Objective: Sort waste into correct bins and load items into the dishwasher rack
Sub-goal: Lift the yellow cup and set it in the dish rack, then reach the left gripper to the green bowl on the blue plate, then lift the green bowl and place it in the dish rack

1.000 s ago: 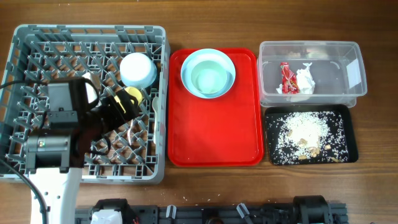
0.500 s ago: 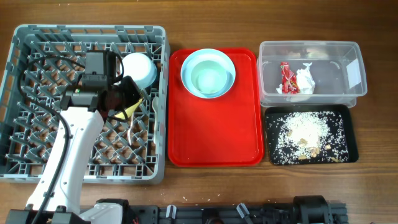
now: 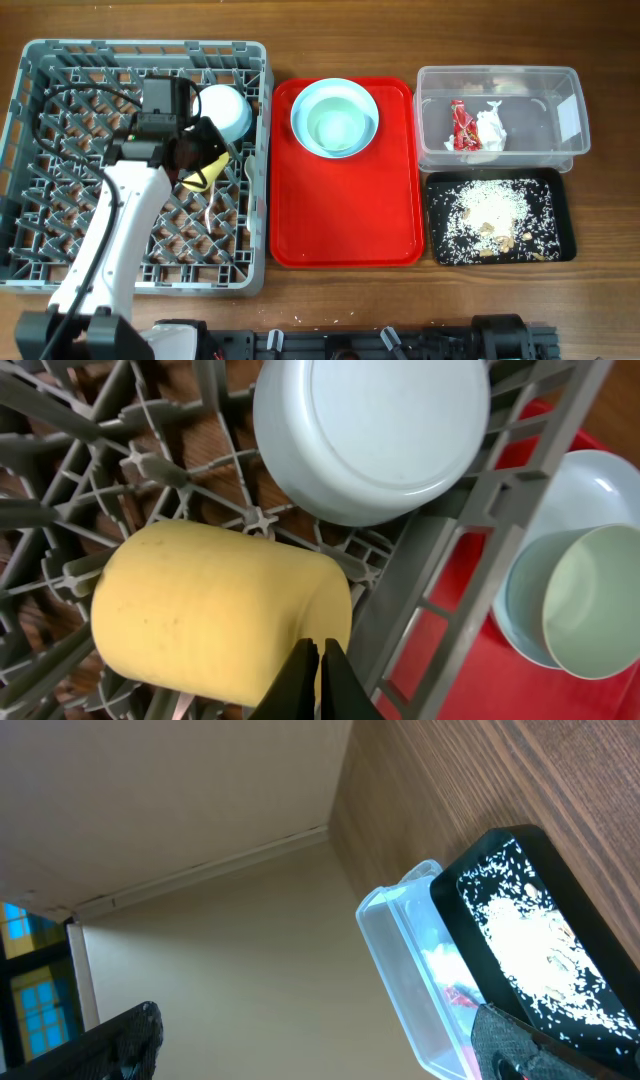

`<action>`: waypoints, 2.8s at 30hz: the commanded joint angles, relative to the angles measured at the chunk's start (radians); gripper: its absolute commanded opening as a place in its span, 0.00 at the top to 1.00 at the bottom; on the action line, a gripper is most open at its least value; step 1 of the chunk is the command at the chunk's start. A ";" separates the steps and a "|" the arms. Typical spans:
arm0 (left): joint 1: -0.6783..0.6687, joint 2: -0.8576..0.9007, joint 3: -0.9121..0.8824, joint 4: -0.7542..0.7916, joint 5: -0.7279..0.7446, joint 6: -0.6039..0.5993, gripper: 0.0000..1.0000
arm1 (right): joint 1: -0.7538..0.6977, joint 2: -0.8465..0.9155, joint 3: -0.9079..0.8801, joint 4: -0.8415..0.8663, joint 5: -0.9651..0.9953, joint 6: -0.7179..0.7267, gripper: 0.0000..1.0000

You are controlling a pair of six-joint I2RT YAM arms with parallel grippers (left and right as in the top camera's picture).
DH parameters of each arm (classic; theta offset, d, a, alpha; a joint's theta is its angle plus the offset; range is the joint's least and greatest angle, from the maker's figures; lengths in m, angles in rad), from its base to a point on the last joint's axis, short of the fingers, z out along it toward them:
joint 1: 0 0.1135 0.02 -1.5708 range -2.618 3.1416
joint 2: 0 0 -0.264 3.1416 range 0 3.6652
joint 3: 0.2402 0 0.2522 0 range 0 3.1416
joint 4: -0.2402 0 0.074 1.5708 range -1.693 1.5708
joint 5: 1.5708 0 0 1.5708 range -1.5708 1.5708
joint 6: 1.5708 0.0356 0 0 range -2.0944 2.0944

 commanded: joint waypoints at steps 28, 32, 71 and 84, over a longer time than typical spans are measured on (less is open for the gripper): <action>-0.170 -0.219 0.048 0.027 0.200 0.000 0.93 | -0.001 0.005 0.002 0.001 0.013 0.007 0.00; -0.213 -0.216 0.048 0.012 -0.018 -0.037 0.92 | -0.001 0.005 0.002 0.001 0.013 0.007 0.00; -0.652 0.819 0.687 0.037 -0.260 0.108 0.81 | -0.001 0.006 0.002 0.001 0.013 0.007 0.00; -0.637 0.266 0.746 -0.295 -0.211 0.103 0.96 | -0.001 0.005 0.002 0.001 0.013 0.007 0.00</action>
